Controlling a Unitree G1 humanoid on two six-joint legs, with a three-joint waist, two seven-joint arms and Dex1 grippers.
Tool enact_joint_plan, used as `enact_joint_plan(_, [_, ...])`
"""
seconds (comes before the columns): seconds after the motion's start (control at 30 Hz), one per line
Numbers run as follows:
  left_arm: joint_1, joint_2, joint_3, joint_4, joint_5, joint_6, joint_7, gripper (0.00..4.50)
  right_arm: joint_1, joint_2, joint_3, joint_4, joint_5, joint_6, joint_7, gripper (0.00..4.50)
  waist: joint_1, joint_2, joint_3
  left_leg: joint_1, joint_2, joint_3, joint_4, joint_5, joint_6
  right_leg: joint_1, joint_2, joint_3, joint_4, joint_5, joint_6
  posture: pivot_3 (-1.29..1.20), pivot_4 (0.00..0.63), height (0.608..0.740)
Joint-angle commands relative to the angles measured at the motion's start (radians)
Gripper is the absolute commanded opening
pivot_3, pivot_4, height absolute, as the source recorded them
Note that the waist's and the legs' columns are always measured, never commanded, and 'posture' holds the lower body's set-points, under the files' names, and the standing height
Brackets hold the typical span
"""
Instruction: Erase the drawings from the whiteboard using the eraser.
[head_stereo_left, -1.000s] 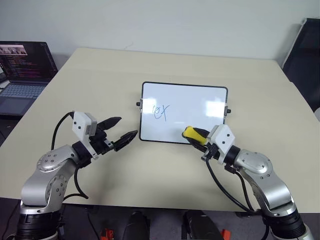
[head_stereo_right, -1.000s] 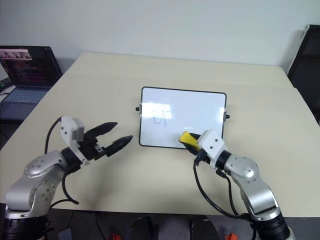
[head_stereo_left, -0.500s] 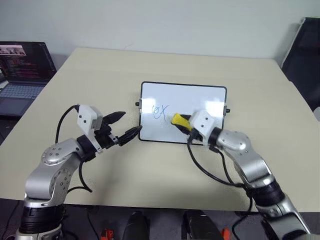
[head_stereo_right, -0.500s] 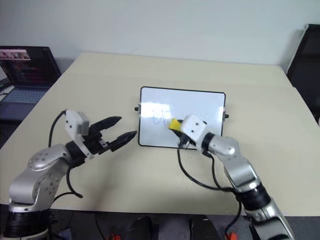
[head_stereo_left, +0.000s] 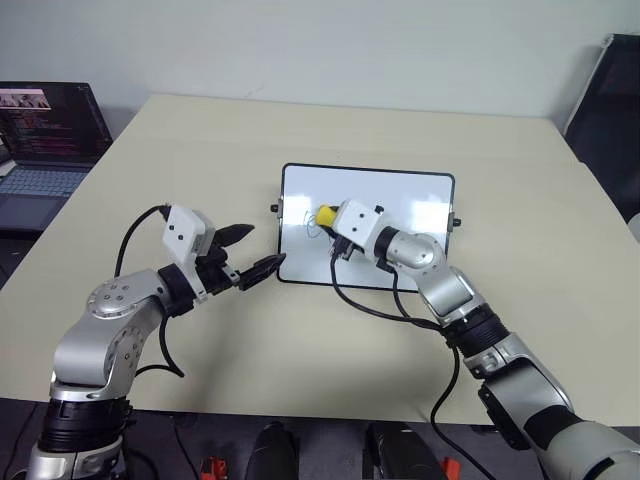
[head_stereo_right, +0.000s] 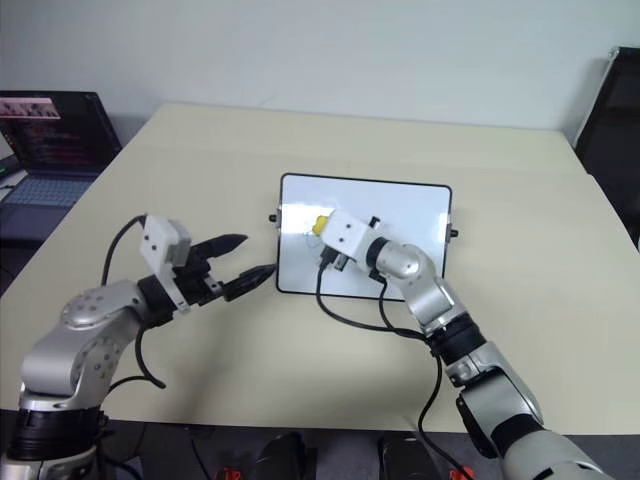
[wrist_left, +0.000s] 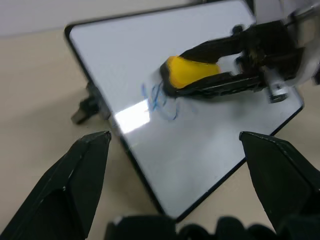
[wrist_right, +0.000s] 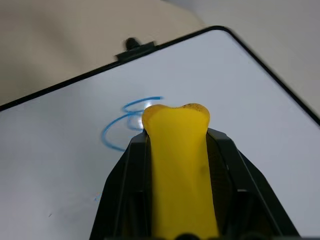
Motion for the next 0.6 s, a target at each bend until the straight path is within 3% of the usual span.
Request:
enact_joint_plan(0.03, [0.0, 0.011, 0.011, 0.006, 0.034, -0.043, 0.001, 4.5, -0.005, -0.023, 0.039, 0.002, -0.028, -0.002, 0.077, 1.12, 0.0, 0.0, 0.0, 0.0, 0.0, 0.0, 0.001, 0.0, 0.0, 0.0, 0.0, 0.0, 0.0, 0.0, 0.0, 0.0, 0.15, 0.74])
enact_joint_plan(0.1, [0.001, 0.007, 0.012, 0.018, 0.041, -0.056, -0.007, 4.5, -0.014, -0.041, 0.058, 0.008, -0.065, -0.015, 0.081, 1.12, 0.0, 0.0, 0.0, 0.0, 0.0, 0.0, 0.002, 0.0, 0.0, 0.001, 0.0, 0.0, 0.0, 0.0, 0.0, 0.0, 0.15, 0.74])
enact_joint_plan(0.33, [0.002, 0.002, 0.011, 0.061, 0.058, -0.101, -0.034, 4.5, -0.167, -0.012, 0.047, 0.151, -0.195, -0.117, -0.121, 1.12, 0.0, 0.001, 0.0, 0.001, 0.0, -0.001, 0.002, 0.006, 0.001, 0.0, 0.0, 0.0, 0.0, 0.002, 0.002, 0.0, 0.15, 0.74])
enact_joint_plan(0.6, [-0.02, 0.006, 0.016, 0.112, 0.066, -0.129, -0.051, 4.5, -0.123, -0.024, 0.129, 0.138, -0.184, -0.04, 0.178, 1.12, 0.002, 0.001, 0.0, 0.001, 0.0, -0.001, 0.001, 0.006, 0.001, 0.0, 0.0, -0.001, 0.0, 0.005, 0.0, 0.0, 0.15, 0.74])
